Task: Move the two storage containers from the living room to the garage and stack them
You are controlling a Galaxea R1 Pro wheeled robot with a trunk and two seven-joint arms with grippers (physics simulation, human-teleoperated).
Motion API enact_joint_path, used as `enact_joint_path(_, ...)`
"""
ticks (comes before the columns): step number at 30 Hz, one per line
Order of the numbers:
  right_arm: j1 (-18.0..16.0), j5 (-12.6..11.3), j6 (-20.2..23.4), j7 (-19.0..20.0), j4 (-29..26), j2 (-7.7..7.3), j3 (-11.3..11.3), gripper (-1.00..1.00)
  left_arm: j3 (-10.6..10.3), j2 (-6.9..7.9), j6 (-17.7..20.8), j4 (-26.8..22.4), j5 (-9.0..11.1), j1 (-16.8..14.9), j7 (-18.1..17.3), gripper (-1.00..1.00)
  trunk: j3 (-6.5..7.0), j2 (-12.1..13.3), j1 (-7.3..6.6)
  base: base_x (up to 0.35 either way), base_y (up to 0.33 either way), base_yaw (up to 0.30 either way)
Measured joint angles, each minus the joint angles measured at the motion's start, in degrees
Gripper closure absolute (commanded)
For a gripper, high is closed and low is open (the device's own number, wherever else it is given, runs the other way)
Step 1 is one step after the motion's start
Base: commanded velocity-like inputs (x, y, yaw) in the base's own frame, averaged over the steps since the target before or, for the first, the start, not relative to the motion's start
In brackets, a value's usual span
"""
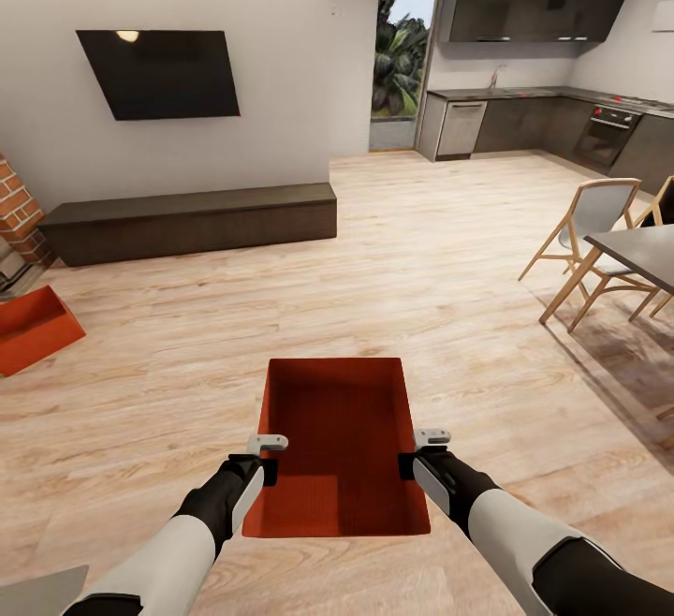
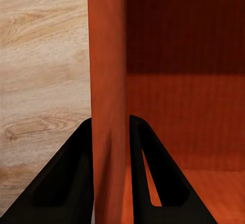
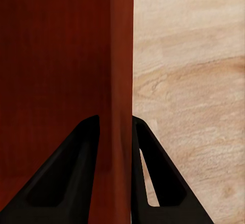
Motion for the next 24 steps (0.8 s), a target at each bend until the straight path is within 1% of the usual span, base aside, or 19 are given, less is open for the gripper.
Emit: enact_joint_path(24, 0.0, 0.0, 0.0, 0.0, 0.0, 0.00, 0.0, 1.00, 0.0, 0.00, 0.0, 0.0, 0.0, 0.0, 0.0, 1.00, 0.00, 0.0, 0.00, 0.000, 0.000, 0.000)
